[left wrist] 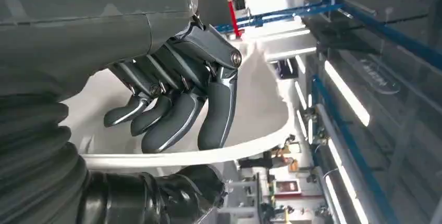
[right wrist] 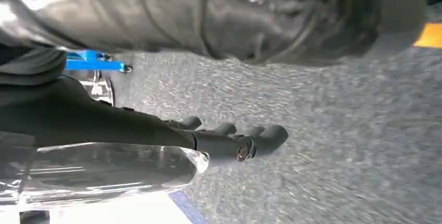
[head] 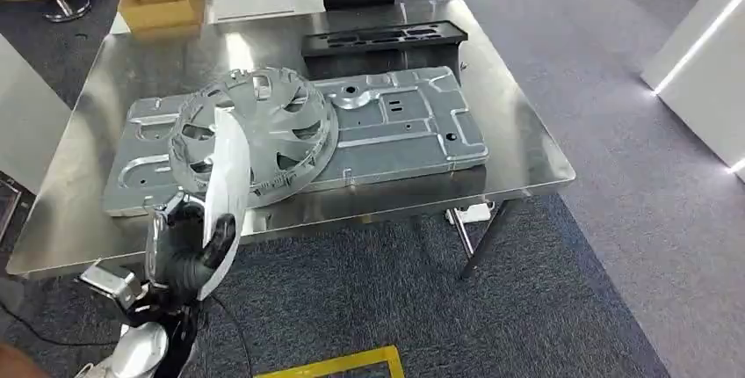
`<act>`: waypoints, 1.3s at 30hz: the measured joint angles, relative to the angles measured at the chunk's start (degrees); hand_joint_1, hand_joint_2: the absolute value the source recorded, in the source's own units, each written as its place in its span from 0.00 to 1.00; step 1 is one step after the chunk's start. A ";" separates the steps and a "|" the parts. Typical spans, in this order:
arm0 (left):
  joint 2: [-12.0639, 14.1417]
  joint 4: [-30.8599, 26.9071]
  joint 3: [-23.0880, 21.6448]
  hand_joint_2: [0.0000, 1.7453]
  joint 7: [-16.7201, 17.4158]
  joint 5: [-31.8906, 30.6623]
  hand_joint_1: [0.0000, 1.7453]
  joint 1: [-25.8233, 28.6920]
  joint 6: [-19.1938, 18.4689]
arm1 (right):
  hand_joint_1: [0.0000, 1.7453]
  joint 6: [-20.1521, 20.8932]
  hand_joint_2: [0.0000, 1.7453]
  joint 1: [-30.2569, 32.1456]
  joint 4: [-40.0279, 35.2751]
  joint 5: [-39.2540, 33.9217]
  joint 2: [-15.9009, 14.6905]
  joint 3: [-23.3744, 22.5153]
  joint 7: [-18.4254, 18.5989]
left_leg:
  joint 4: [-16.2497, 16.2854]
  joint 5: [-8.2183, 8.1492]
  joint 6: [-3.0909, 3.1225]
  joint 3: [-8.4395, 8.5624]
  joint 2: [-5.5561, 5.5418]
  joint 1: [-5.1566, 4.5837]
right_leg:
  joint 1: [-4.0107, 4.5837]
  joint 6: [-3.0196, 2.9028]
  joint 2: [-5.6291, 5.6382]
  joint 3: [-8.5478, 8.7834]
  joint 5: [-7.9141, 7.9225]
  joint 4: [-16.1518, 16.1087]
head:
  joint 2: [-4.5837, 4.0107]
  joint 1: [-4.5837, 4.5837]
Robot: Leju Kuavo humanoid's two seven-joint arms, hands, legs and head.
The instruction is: Take the parts from the cabinet and place them on the table.
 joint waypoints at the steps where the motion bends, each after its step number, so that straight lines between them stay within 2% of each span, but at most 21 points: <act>1: 0.04 0.00 0.11 1.00 0.07 -0.33 1.00 0.04 0.16 | 0.00 -0.09 0.00 0.03 0.02 -0.26 0.02 0.00 -0.29 | 0.00 -0.39 0.04 0.26 -0.01 -0.08 | -0.01 0.15 0.00 -3.12 -1.82 4.14 | 0.00 -0.02; 3: 0.15 0.00 0.72 1.00 0.31 -0.68 1.00 0.07 0.79 | 0.00 -0.24 0.00 0.41 0.02 -0.64 0.13 0.00 -1.03 | 0.00 -1.30 0.16 1.01 -0.21 -0.18 | 0.00 0.23 0.00 -7.48 -4.10 8.31 | 0.00 -0.02; 4: 0.26 0.00 1.18 1.00 0.42 -0.94 1.00 0.02 1.07 | 0.00 -0.35 0.00 0.71 0.02 -0.72 0.13 0.00 -1.22 | 0.00 -1.79 0.11 1.63 -0.33 -0.18 | 0.00 0.17 0.00 -8.09 -3.36 7.34 | 0.00 -0.02; 6: 0.57 0.00 2.42 1.00 0.68 -1.10 1.00 -0.12 1.20 | 0.00 -0.52 0.00 1.31 0.02 -0.72 0.13 0.00 -1.33 | 0.00 -3.12 -0.22 3.47 -0.62 -0.18 | 0.04 -0.21 0.00 -6.72 2.18 0.06 | 0.00 0.00; 7: 0.68 -0.02 2.80 1.00 0.70 -1.10 1.00 -0.23 1.20 | 0.00 -0.59 0.00 1.56 0.02 -0.74 0.11 0.00 -1.33 | -0.02 -3.87 -0.47 4.16 -0.58 -0.18 | 0.16 -0.54 -0.01 -5.73 6.61 -4.62 | 0.00 0.00; 8: 0.83 0.00 3.13 1.00 0.74 -1.12 1.00 -0.43 1.20 | 0.00 -0.63 0.00 1.89 0.02 -0.74 0.09 0.00 -1.33 | 0.11 -4.39 -0.68 4.73 -0.46 -0.22 | 0.57 -0.98 0.01 -6.07 8.52 -5.75 | 0.00 -0.02; 9: 0.94 0.00 3.59 1.00 0.90 -1.25 1.00 -0.60 1.38 | 0.00 -0.77 0.00 1.74 0.02 -0.79 0.11 0.00 -1.33 | -0.09 -4.69 -1.13 4.56 -0.62 -0.28 | 0.85 -1.18 0.01 -5.83 7.41 -6.71 | 0.00 -0.04; 13: 2.01 -0.07 6.12 1.00 1.73 -2.39 1.00 -1.95 2.47 | 0.00 -0.76 0.00 1.78 0.02 -0.90 0.17 0.00 -1.20 | 1.95 -3.99 -2.37 4.76 -0.34 0.01 | 0.61 -2.50 0.07 -3.08 7.50 -8.42 | 0.00 -0.07; 15: 2.76 0.09 7.94 1.00 2.38 -2.63 1.00 -3.18 2.62 | 0.00 -0.79 0.00 1.72 0.00 -0.96 0.15 0.00 -1.16 | 8.70 -3.90 -3.00 0.81 -0.17 0.17 | 0.50 -3.07 0.06 -1.63 6.86 -9.07 | 0.00 -0.09; 17: 3.56 0.68 9.71 1.00 3.02 -2.98 1.00 -4.05 2.56 | 0.00 -0.81 0.00 1.66 0.00 -1.07 0.15 0.00 -1.16 | 15.15 -7.83 -3.55 -4.52 -0.15 0.58 | 0.50 -3.10 0.16 -0.57 5.92 -9.21 | 0.00 -0.07; 19: 4.43 1.83 11.67 1.00 3.47 -3.08 1.00 -4.70 2.19 | 0.00 -0.79 0.00 1.64 0.00 -1.22 0.15 0.02 -1.16 | 15.85 -9.77 -3.93 -7.46 -0.12 0.98 | 0.49 -2.97 0.33 0.97 4.67 -9.20 | 0.00 -0.07; 21: 4.94 2.30 12.81 1.00 3.67 -3.06 1.00 -5.21 2.06 | 0.00 -0.79 0.00 1.71 0.00 -1.25 0.15 0.02 -1.16 | 10.27 -6.14 -4.16 -6.93 -0.06 1.25 | 0.43 -2.67 0.35 2.79 3.33 -9.20 | 0.00 -0.07; 22: 5.09 2.65 13.23 1.00 4.00 -2.83 1.00 -5.58 1.90 | 0.00 -0.79 0.00 1.77 0.00 -1.33 0.15 0.02 -1.14 | 5.27 -1.27 -4.24 -5.99 0.00 1.42 | 0.39 -2.40 0.30 3.89 2.47 -9.21 | 0.00 -0.09; 23: 5.27 3.32 13.82 1.00 4.48 -2.36 1.00 -5.96 1.75 | 0.00 -0.79 0.00 1.92 0.02 -1.40 0.15 0.02 -1.14 | 1.40 4.41 -4.15 -5.70 0.22 1.54 | 0.39 -2.16 0.30 3.86 1.86 -9.27 | 0.00 -0.04; 24: 5.53 4.16 14.47 1.00 5.25 -2.03 1.00 -6.39 1.75 | 0.00 -0.79 0.00 1.62 0.02 -1.49 0.18 0.00 -1.14 | 1.07 3.32 -3.73 -6.08 0.34 0.81 | 0.40 -1.79 0.42 4.62 1.35 -8.75 | 0.00 0.07; 29: 8.64 10.24 19.96 1.00 8.12 -3.58 1.00 -11.51 3.14 | 0.00 -0.92 0.00 1.36 0.02 -1.66 0.17 0.02 -0.98 | 0.46 3.37 -1.71 -4.75 -0.17 0.67 | -0.07 -0.21 0.18 4.38 -0.66 -7.69 | 0.00 0.05; 32: 11.36 16.86 23.08 1.00 9.57 -9.52 1.00 -15.78 6.18 | 0.00 -0.83 0.00 1.45 0.02 -1.53 0.17 0.02 -0.57 | 0.42 2.34 -0.91 -3.96 -0.01 0.45 | 0.01 -0.08 0.13 -4.13 -4.93 5.42 | 0.00 0.04; 33: 12.44 19.31 23.80 1.00 10.12 -12.50 0.00 -17.05 7.53 | 0.00 -0.76 0.00 1.49 0.04 -1.44 0.20 0.04 -0.37 | 0.43 1.92 -0.86 -3.56 -0.02 0.28 | 0.01 -0.11 0.13 -7.02 -5.08 8.91 | 0.00 0.02; 35: 14.58 24.01 24.44 1.00 11.57 -20.94 0.00 -19.45 11.81 | 0.00 -0.65 0.00 1.61 0.07 -1.38 0.22 0.13 0.11 | 0.44 1.04 -0.81 -2.34 -0.09 0.00 | 0.19 -0.60 0.13 -8.88 -1.10 7.87 | 0.00 0.02; 38: 17.91 29.89 24.46 1.00 15.22 -34.27 0.00 -22.86 16.33 | 0.00 -0.41 0.00 1.62 0.04 -1.38 -0.04 0.24 0.26 | 0.45 -0.50 -0.92 -0.21 -0.15 -0.02 | 1.57 -2.31 0.14 -5.67 9.02 -5.67 | 0.00 0.07; 39: 18.86 32.12 24.31 1.00 16.45 -38.00 0.00 -23.96 17.18 | 0.00 -0.41 0.00 1.63 0.04 -1.42 -0.20 0.26 0.42 | 0.45 -0.83 -1.31 0.01 -0.20 -0.29 | 1.76 -2.65 0.10 -5.01 8.32 -5.78 | 0.00 0.04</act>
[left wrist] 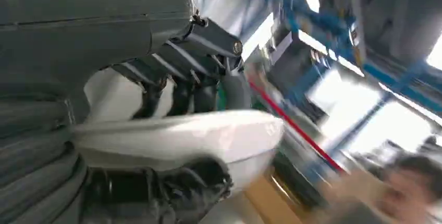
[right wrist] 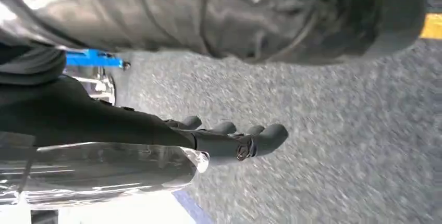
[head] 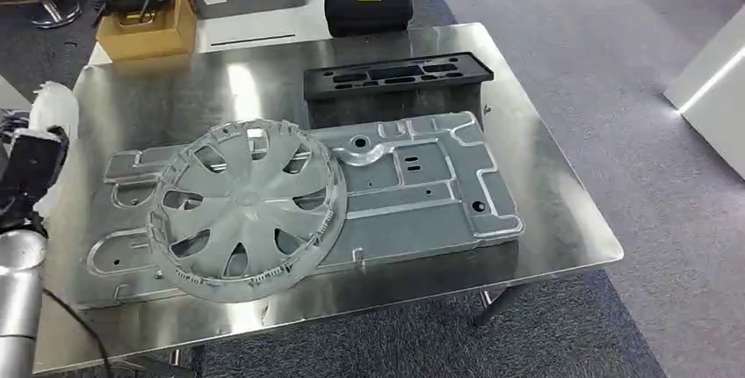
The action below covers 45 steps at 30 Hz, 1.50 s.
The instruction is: Take the parts from the cabinet and place them on the table.
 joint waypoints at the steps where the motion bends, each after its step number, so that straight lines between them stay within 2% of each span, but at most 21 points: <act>1: 0.86 1.68 -0.18 0.00 1.38 -2.36 0.00 -0.83 -0.11 | 0.00 0.02 0.00 -0.20 0.00 -0.02 -0.02 0.02 0.07 | 0.02 -0.20 -0.31 -0.03 -0.06 0.14 | 0.07 -0.12 0.01 0.77 -0.64 -1.64 | 0.00 0.00; 4: 3.48 4.17 -0.77 0.00 4.49 -8.18 0.00 -2.73 -1.31 | 0.00 0.00 0.00 -0.37 -0.02 -0.11 0.00 0.11 0.17 | -0.73 -0.25 -1.11 0.33 0.09 0.23 | -0.02 -0.67 0.26 1.13 -0.59 -2.50 | 0.00 -0.04; 6: 4.59 5.51 -1.42 0.00 5.95 -10.53 0.00 -4.15 -2.10 | 0.00 -0.05 0.00 -0.15 -0.02 -0.29 0.07 0.20 0.20 | 1.84 -2.14 -1.56 -0.54 0.18 0.40 | -0.67 -0.87 0.02 2.78 -0.18 -4.30 | 0.00 -0.11; 8: 4.95 6.44 -1.71 0.00 6.13 -10.40 0.00 -4.82 -3.04 | 0.00 -0.09 0.00 -0.01 -0.02 -0.33 0.04 0.28 0.22 | 10.06 -5.37 -2.33 -4.92 0.19 0.83 | -0.83 -0.98 -0.11 3.20 -0.43 -4.41 | 0.00 -0.13; 10: 4.88 6.90 -1.95 0.00 6.15 -10.24 0.00 -4.37 -3.15 | 0.00 -0.11 0.00 -0.02 -0.02 -0.39 0.07 0.52 0.22 | 15.88 -6.23 -2.93 -8.96 0.22 1.48 | -1.03 -0.86 -0.01 3.50 -0.84 -4.35 | 0.00 -0.13; 12: 4.75 7.16 -2.08 0.00 6.30 -10.33 0.00 -4.28 -2.95 | 0.00 -0.11 0.00 -0.01 -0.02 -0.48 0.13 0.55 0.22 | 11.32 -1.66 -3.60 -7.83 0.27 2.13 | -1.32 -0.35 0.11 4.11 -1.49 -4.10 | 0.00 -0.11; 14: 4.75 7.16 -2.14 0.00 7.37 -12.03 0.00 -4.35 -2.60 | 0.00 -0.11 0.00 0.08 -0.02 -0.48 0.13 0.57 0.22 | 1.69 3.89 -4.28 -3.79 0.48 2.79 | -1.68 0.38 0.15 4.68 -2.45 -3.35 | 0.00 -0.11; 15: 4.60 7.29 -2.34 0.00 8.13 -13.02 0.00 -4.40 -2.54 | 0.00 -0.11 0.00 0.20 -0.02 -0.50 0.04 0.57 0.22 | 0.74 2.66 -4.63 -2.82 0.40 2.31 | -1.43 0.91 0.24 4.49 -2.83 -2.98 | 0.00 -0.13; 16: 4.60 7.29 -2.43 0.00 8.53 -13.48 0.00 -4.40 -2.56 | 0.00 -0.13 0.00 0.15 -0.02 -0.50 0.07 0.57 0.22 | -0.08 2.59 -3.54 -2.79 0.14 2.23 | -1.42 1.18 0.25 4.12 -3.00 -2.41 | 0.00 -0.17; 20: 4.20 7.07 -2.86 0.00 9.03 -13.28 0.00 -4.11 -3.33 | 0.00 -0.35 0.00 0.35 -0.02 -0.75 0.15 0.57 0.22 | 0.05 3.04 -2.10 -3.16 0.28 2.09 | -1.64 1.94 0.24 3.95 -3.52 -2.06 | 0.00 -0.11; 21: 4.14 6.74 -2.91 0.00 8.94 -12.87 0.00 -4.09 -3.65 | 0.00 -0.35 0.00 0.36 -0.02 -0.81 0.15 0.57 0.22 | 0.05 3.10 -1.74 -3.20 0.35 1.98 | -1.67 2.02 0.07 3.38 -5.06 -0.41 | 0.00 -0.15; 24: 3.73 5.28 -3.13 0.00 7.98 -11.49 0.00 -3.09 -4.83 | 0.00 -0.35 0.00 0.44 0.00 -0.96 0.33 0.57 0.22 | 0.05 3.34 -0.98 -3.68 0.61 1.34 | -1.63 2.02 0.01 -2.18 -11.77 12.35 | 0.00 -0.13; 25: 3.53 4.71 -3.23 0.00 7.52 -10.99 0.00 -2.52 -5.21 | 0.00 -0.35 0.00 0.50 0.02 -1.03 0.33 0.57 0.22 | 0.05 3.48 -0.78 -3.90 0.65 1.09 | -1.54 1.83 0.02 -3.30 -12.38 14.89 | 0.00 -0.11; 27: 3.07 3.00 -3.39 0.00 6.78 -9.91 0.00 -1.12 -5.71 | 0.00 -0.42 0.00 0.66 0.02 -1.05 0.33 0.57 0.22 | 0.05 3.78 -0.37 -4.31 0.68 0.61 | -1.05 1.02 0.02 -1.61 -10.10 12.19 | 0.00 -0.13; 29: 2.48 0.53 -3.41 0.00 6.39 -8.98 0.00 0.50 -6.03 | 0.00 -0.44 0.00 0.81 0.00 -1.07 0.33 0.57 0.17 | 0.05 4.20 -0.21 -4.62 0.67 0.35 | -0.26 -0.22 0.04 4.29 -5.68 1.96 | 0.00 -0.13; 30: 2.17 -0.61 -3.41 0.00 6.28 -8.63 0.00 1.20 -6.08 | 0.00 -0.48 0.00 0.76 0.00 -1.07 0.33 0.57 0.13 | 0.04 4.45 -0.27 -4.68 0.70 0.40 | 0.31 -0.80 0.04 6.52 -5.62 -2.70 | 0.00 -0.13; 35: 0.16 -7.30 -3.41 0.00 3.44 -1.54 0.00 6.53 -9.12 | 0.00 -0.81 0.00 0.96 0.02 -1.29 0.35 0.55 -0.44 | -0.91 6.08 -1.79 -4.76 0.86 0.28 | 0.27 -0.98 0.01 6.10 -3.05 -3.87 | 0.00 -0.02; 37: -0.80 -9.66 -3.41 0.00 2.80 1.46 0.00 8.79 -10.26 | 0.00 -1.05 0.00 0.95 0.04 -1.40 0.52 0.55 -0.85 | 1.83 1.80 -2.31 -5.93 0.70 0.48 | -0.16 -1.22 -0.20 5.41 -1.53 -4.82 | 0.00 -0.09; 40: -2.15 -12.11 -3.41 0.00 2.17 5.78 0.00 10.78 -12.84 | 0.00 -1.44 0.00 1.07 0.04 -1.71 0.52 0.50 -1.23 | 13.11 -6.17 -3.14 -8.53 0.72 1.18 | -0.12 -1.34 -0.43 3.38 -0.17 -4.63 | 0.00 -0.09; 42: -3.25 -14.13 -3.59 0.00 1.54 9.43 0.00 13.85 -15.22 | 0.00 -1.62 0.00 1.11 0.04 -2.19 0.52 0.39 -1.73 | 13.79 -6.44 -3.57 -6.60 0.74 1.45 | -0.35 -1.10 -0.36 1.80 0.78 -4.35 | 0.00 -0.09; 45: -4.54 -16.34 -4.18 0.00 0.70 11.35 0.00 16.38 -15.87 | 0.00 -1.79 0.00 1.31 0.04 -2.49 0.52 0.31 -1.84 | -0.02 -2.67 -3.77 3.59 0.82 1.83 | -0.77 -0.26 -0.34 -0.65 1.81 -2.95 | 0.00 -0.09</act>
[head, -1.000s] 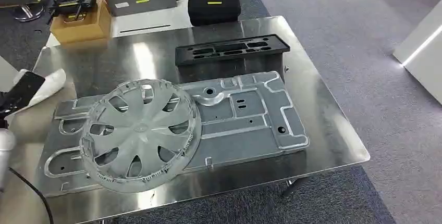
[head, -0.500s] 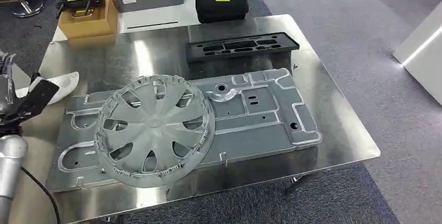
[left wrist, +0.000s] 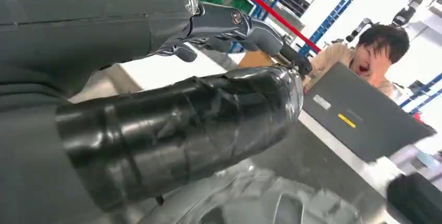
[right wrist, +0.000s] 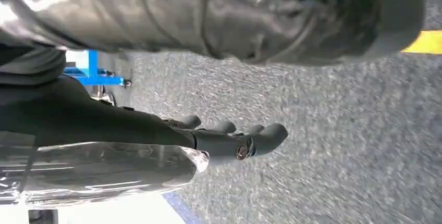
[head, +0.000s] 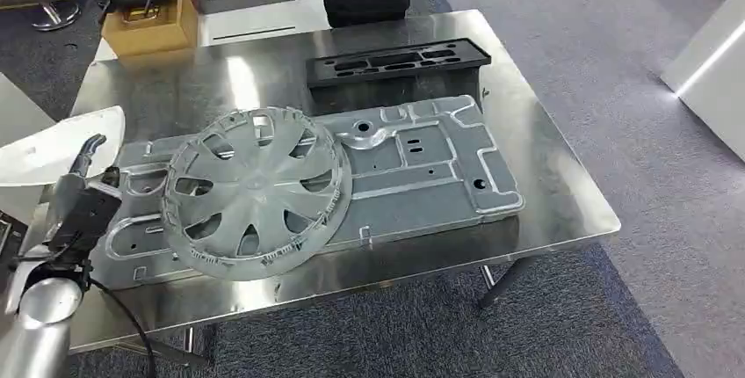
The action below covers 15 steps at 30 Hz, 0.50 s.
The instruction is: Take the parts from the cabinet and place them on the table.
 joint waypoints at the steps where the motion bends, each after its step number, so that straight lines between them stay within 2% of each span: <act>1: -0.45 -0.85 -0.08 0.00 -0.41 0.39 0.00 0.89 0.02 | 0.00 -0.15 0.00 0.02 -0.02 -0.02 -0.04 -0.04 -0.04 | -1.42 -1.27 0.57 0.45 0.00 -0.35 | 0.07 0.42 -0.06 -0.31 0.28 0.32 | 0.02 -0.04; 2: -0.83 -1.70 -0.11 0.00 -0.79 0.61 0.00 2.08 0.15 | 0.00 -0.28 0.00 0.25 -0.02 -0.04 -0.04 -0.11 -0.11 | -1.82 0.08 1.12 0.25 -0.25 -0.62 | 0.12 0.60 -0.07 -0.29 0.38 0.67 | 0.00 0.11; 5: -1.99 -2.99 -0.24 0.00 -1.18 0.98 0.00 4.25 0.35 | 0.00 -0.55 0.00 0.48 -0.02 -0.07 -0.04 -0.57 -0.24 | -1.24 0.90 2.25 -0.23 -0.22 -1.02 | 0.04 1.88 0.00 -0.30 1.55 0.26 | 0.00 0.00; 6: -2.27 -3.32 -0.24 0.00 -1.20 0.98 0.00 4.62 0.37 | 0.00 -0.61 0.00 0.65 0.00 -0.06 -0.04 -0.70 -0.24 | -1.59 1.79 2.88 -0.72 0.09 -0.50 | -0.21 2.23 0.09 -0.68 1.11 0.72 | 0.00 0.09; 7: -2.47 -3.71 -0.24 0.00 -1.18 0.98 0.00 4.76 0.37 | 0.00 -0.68 0.00 0.67 -0.02 -0.06 -0.09 -0.79 -0.26 | -1.58 2.37 3.43 -1.28 0.25 -0.58 | -0.36 2.41 0.16 -1.49 -1.81 2.32 | 0.00 0.02; 8: -2.60 -4.11 -0.24 0.00 -1.18 0.98 0.00 4.85 0.39 | 0.00 -0.70 0.00 0.65 -0.02 -0.06 -0.09 -0.81 -0.26 | -1.58 2.97 3.92 -1.87 0.26 -0.59 | -0.41 2.57 0.18 -2.49 -5.50 5.43 | 0.00 0.09; 9: -2.80 -4.32 -0.24 0.00 -1.18 0.98 0.00 5.04 0.39 | 0.00 -0.70 0.00 0.66 0.00 -0.06 -0.09 -0.81 -0.26 | -1.56 3.56 3.99 -2.66 0.26 -0.63 | -0.50 2.77 0.17 -3.53 -8.91 9.52 | 0.00 0.04; 10: -2.97 -4.48 -0.24 0.00 -1.18 1.05 0.00 5.22 0.39 | 0.00 -0.68 0.00 0.66 0.00 -0.07 -0.09 -0.81 -0.26 | -1.50 4.20 3.99 -3.54 0.26 -0.69 | -0.60 2.94 0.17 -4.47 -11.51 13.86 | 0.00 0.04; 11: -3.17 -4.61 -0.24 0.00 -1.20 1.40 0.00 5.59 0.39 | 0.00 -0.70 0.00 0.66 0.00 -0.07 -0.07 -0.81 -0.26 | -1.42 4.87 3.89 -4.51 0.25 -0.72 | -0.68 3.08 0.16 -4.77 -12.42 17.19 | 0.00 0.04; 12: -3.45 -4.85 -0.24 0.00 -1.50 2.20 0.00 6.17 0.37 | 0.00 -0.76 0.00 0.66 0.00 -0.06 -0.07 -0.81 -0.26 | -1.38 5.42 3.74 -5.31 0.25 -0.74 | -0.76 3.16 0.15 -3.98 -11.60 17.96 | 0.00 0.04; 13: -3.85 -5.16 -0.24 0.00 -1.88 3.02 0.00 6.92 0.31 | 0.00 -0.81 0.00 0.66 0.00 -0.07 -0.07 -0.81 -0.24 | -1.32 5.91 3.58 -6.06 0.26 -0.74 | -0.86 3.20 0.15 -2.32 -10.02 16.79 | 0.00 0.02; 14: -4.46 -5.70 -0.24 0.00 -2.69 4.77 0.00 8.06 -0.22 | 0.00 -0.96 0.00 0.65 0.00 -0.07 -0.07 -0.83 -0.24 | -1.19 6.46 3.38 -6.87 0.27 -0.74 | -0.98 3.16 0.15 0.81 -7.91 13.28 | 0.00 0.02; 15: -5.23 -6.29 -0.24 0.00 -3.41 7.57 0.00 9.31 -1.47 | 0.00 -1.05 0.00 0.66 0.00 -0.06 -0.09 -0.83 -0.24 | -1.06 6.94 3.18 -7.54 0.27 -0.73 | -1.08 3.06 0.17 4.67 -6.80 8.43 | 0.00 0.04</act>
